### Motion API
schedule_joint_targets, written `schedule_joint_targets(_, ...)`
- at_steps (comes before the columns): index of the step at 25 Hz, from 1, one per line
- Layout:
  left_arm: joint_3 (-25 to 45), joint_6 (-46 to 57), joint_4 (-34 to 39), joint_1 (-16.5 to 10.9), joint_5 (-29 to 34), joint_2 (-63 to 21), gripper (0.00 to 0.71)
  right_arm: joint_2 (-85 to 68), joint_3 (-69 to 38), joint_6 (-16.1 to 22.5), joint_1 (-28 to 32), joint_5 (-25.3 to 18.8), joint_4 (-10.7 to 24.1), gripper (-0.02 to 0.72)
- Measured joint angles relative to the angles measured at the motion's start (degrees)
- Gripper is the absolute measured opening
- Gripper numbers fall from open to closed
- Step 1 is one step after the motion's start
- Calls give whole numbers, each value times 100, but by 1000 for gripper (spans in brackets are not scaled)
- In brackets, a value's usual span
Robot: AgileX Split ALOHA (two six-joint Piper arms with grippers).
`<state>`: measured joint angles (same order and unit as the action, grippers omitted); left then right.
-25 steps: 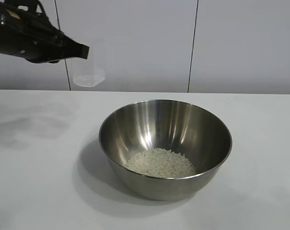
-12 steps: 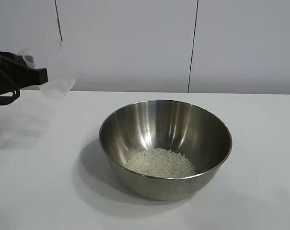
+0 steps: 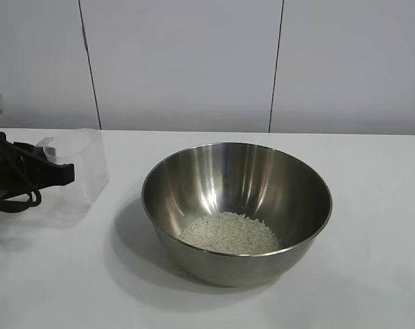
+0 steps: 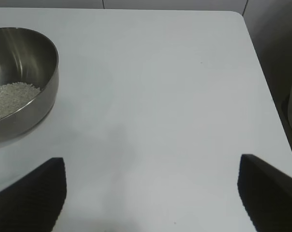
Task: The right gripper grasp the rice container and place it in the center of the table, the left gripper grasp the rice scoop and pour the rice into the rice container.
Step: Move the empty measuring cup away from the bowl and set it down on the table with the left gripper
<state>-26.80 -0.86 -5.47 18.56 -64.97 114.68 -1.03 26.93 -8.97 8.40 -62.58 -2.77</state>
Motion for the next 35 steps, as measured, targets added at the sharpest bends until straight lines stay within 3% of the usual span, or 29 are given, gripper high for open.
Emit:
schedule_joint_targets(12,0,30,12,0,-13,421,36,0,0,0,0,0,0,661)
schedule_joint_targets(15,0,30,186,0,-23,421,139,0,0,0,0,0,0,661)
schedule_joint_targets(20,0,30,353,0,-35,421,371,0,0,0,0,0,0,661)
schedule_joint_targets(27,487,11,319,0,-91,421,435,0,0,0,0,0,0,661)
schedule_joint_targets(32,878,-8,306,0,-96,385,638,0,0,0,0,0,0,661)
schedule_joint_targets(35,1114,-8,294,0,-96,63,678,0,0,0,0,0,0,661)
